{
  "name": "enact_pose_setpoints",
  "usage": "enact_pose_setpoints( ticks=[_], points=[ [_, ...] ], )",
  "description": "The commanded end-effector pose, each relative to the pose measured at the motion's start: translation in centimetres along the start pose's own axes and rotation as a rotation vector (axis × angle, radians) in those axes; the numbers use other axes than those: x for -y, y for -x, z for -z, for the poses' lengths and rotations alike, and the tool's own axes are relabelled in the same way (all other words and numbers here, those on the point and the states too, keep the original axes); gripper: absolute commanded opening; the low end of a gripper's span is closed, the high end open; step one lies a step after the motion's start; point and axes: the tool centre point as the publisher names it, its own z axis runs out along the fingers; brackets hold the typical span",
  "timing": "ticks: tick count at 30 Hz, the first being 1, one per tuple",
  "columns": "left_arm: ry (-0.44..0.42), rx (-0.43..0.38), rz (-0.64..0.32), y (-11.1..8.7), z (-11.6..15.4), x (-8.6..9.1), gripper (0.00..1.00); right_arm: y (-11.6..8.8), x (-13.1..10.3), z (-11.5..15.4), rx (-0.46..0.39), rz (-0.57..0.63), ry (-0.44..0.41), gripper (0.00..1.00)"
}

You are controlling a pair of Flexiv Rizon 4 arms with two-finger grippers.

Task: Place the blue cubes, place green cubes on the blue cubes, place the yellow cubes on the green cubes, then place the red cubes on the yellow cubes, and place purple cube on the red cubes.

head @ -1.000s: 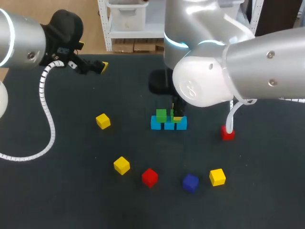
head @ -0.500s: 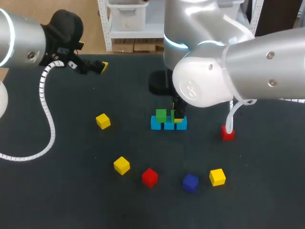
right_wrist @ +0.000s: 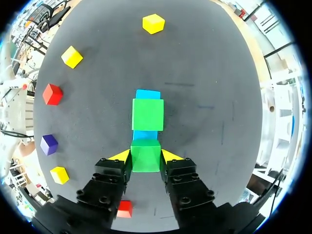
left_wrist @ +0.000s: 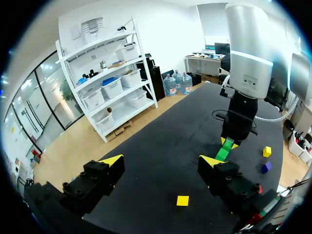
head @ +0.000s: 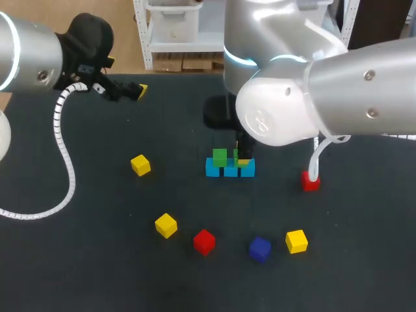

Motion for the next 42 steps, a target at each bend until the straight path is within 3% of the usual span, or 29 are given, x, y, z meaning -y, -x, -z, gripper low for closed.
enact_pose_setpoints(
  ticks=[1,5,6,7,10,11,12,13,22,23,25,26,28,31,33,34,35,36,42],
  points=[
    [-0.005,0.004,-0.001,-0.1,-0.02,-0.1,1.0,-0.14,-0.15,0.11,0.004,0.002,0.0,0.0],
    [-0.005,0.004,-0.001,-0.1,-0.02,-0.1,1.0,-0.25,-0.21,0.14,0.002,0.003,0.002,0.0],
    [-0.005,0.004,-0.001,-0.1,-0.02,-0.1,1.0,-0.3,-0.25,0.13,0.001,0.003,0.003,0.06],
    [-0.005,0.004,-0.001,-0.1,-0.02,-0.1,1.0,-0.31,-0.28,0.13,0.001,0.003,0.005,0.19],
    [-0.005,0.004,-0.001,-0.1,-0.02,-0.1,1.0,-0.33,-0.4,0.17,0.001,0.004,0.009,0.33],
    [-0.005,0.004,-0.001,-0.1,-0.02,-0.1,1.0,-0.33,-0.4,0.17,0.002,0.005,0.01,0.42],
    [-0.005,0.004,-0.001,-0.1,-0.02,-0.1,1.0,-0.32,-0.42,0.19,0.005,0.006,0.009,0.93],
    [-0.005,0.004,-0.001,-0.1,-0.02,-0.1,1.0,-0.31,-0.42,0.19,0.007,0.005,0.009,1.0],
    [-0.005,0.004,-0.001,-0.1,-0.02,-0.1,1.0,-0.1,-0.42,0.16,0.015,-0.002,0.006,1.0],
    [-0.005,0.004,-0.001,-0.1,-0.02,-0.1,1.0,-0.07,-0.39,0.1,0.014,-0.002,0.004,0.88],
    [-0.005,0.004,-0.001,-0.1,-0.02,-0.1,1.0,-0.02,-0.32,0.02,0.018,-0.007,0.004,0.73],
    [-0.005,0.004,-0.001,-0.1,-0.02,-0.1,1.0,0.01,-0.28,-0.01,0.02,-0.011,0.005,0.58],
    [-0.005,0.004,-0.001,-0.1,-0.02,-0.1,1.0,0.06,-0.21,0.0,0.025,-0.017,0.008,0.5],
    [-0.005,0.004,-0.001,-0.1,-0.02,-0.1,1.0,0.13,-0.23,0.04,0.024,-0.017,0.008,0.48],
    [-0.005,0.004,-0.001,-0.1,-0.02,-0.1,1.0,0.21,-0.22,0.15,0.027,-0.021,0.008,0.49],
    [-0.005,0.004,-0.001,-0.1,-0.02,-0.1,1.0,0.21,-0.23,0.25,0.029,-0.023,0.009,0.58],
    [-0.005,0.004,-0.001,-0.1,-0.02,-0.1,1.0,0.19,-0.26,0.36,0.03,-0.023,0.011,0.83],
    [-0.005,0.004,-0.001,-0.1,-0.02,-0.1,1.0,0.16,-0.32,0.48,0.033,-0.024,0.011,1.0],
    [-0.005,0.004,-0.001,-0.1,-0.02,-0.1,1.0,0.13,-0.42,0.85,0.046,-0.028,0.009,1.0]
  ],
)
